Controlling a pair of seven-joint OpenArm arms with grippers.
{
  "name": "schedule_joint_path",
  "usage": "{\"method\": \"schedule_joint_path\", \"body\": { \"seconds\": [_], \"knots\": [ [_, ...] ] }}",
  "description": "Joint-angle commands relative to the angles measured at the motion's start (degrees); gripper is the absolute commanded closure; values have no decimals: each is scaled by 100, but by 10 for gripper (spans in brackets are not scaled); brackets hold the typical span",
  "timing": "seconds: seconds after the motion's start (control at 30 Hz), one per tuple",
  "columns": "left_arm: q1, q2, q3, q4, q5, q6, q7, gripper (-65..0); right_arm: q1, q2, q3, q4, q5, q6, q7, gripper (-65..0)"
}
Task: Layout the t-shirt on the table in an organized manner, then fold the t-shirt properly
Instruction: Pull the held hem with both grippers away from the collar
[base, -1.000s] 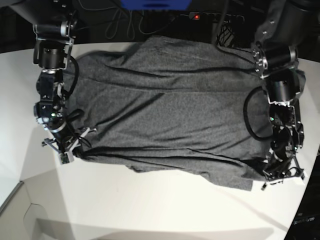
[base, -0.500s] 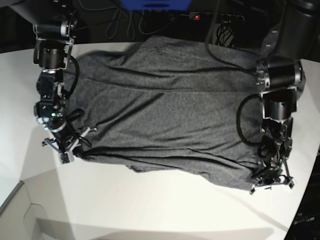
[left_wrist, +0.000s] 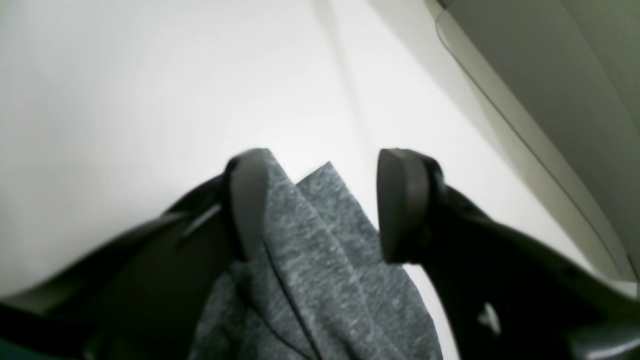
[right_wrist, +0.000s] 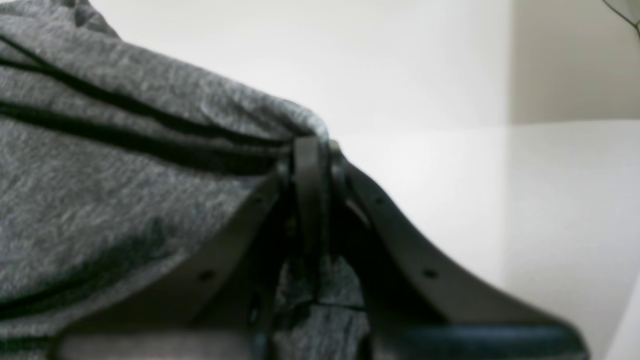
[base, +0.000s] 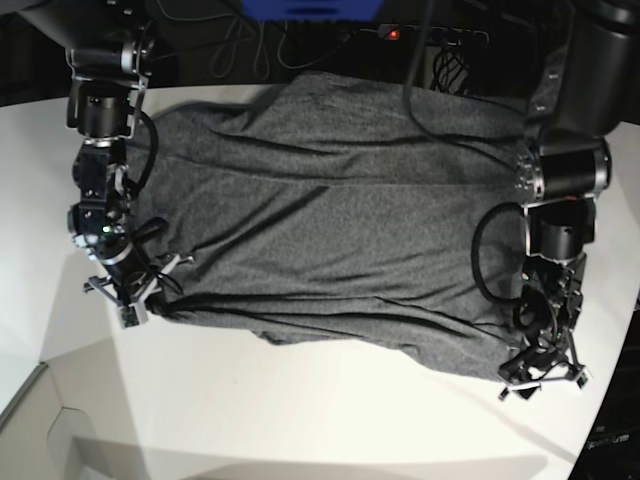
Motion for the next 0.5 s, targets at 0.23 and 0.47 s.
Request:
{"method": "schedule_joint_path", "body": {
  "seconds": [0.23, 0.47],
  "knots": [
    [76, -169, 3, 126, 15, -64, -93, -347, 147, -99, -9, 106, 42, -28, 156, -23],
    [234, -117, 3, 126, -3, -64, -93, -347, 155, -99, -9, 176, 42, -28, -117, -256]
  ]
}}
